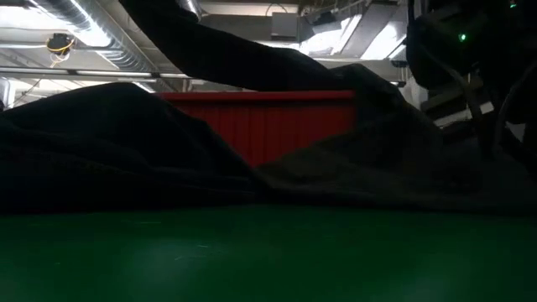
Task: Fold laundry
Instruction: Fold the dark blue jeans
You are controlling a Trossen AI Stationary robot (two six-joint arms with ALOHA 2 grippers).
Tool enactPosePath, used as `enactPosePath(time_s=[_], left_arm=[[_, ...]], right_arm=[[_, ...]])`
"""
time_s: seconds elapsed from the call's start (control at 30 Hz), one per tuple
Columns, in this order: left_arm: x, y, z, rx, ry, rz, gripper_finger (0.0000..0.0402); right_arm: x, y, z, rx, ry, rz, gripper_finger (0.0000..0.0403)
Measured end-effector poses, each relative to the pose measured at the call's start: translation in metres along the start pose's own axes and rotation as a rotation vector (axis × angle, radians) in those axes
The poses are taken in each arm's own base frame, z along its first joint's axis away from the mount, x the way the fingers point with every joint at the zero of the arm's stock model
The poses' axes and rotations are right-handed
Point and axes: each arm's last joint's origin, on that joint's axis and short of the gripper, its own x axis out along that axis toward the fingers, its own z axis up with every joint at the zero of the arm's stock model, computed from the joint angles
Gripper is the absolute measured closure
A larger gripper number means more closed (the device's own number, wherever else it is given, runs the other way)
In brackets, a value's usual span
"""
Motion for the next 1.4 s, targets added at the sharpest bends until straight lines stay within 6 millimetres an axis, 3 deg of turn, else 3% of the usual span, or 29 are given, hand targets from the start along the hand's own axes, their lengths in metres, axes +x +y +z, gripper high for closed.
enactPosePath(time_s=[0.23,0.47,0.73,1.2,1.4], left_arm=[[0.000,0.000,0.000,-0.002,0.002,0.009,0.0266],[-0.003,0.000,0.002,-0.032,-0.004,-0.023,0.0262],[-0.007,0.019,0.008,-0.096,-0.014,0.003,0.0262],[-0.018,0.064,0.016,-0.246,-0.053,0.012,0.0262],[-0.021,0.074,0.017,-0.269,-0.061,0.016,0.0262]], right_arm=[[-0.017,0.012,-0.015,-0.009,-0.079,-0.089,0.0217],[-0.036,0.027,-0.036,-0.008,-0.170,-0.235,0.0217],[-0.050,0.040,-0.058,0.071,-0.236,-0.426,0.0217],[-0.055,0.043,-0.063,0.170,-0.291,-0.487,0.0217],[-0.059,0.039,-0.058,0.172,-0.356,-0.524,0.0217]])
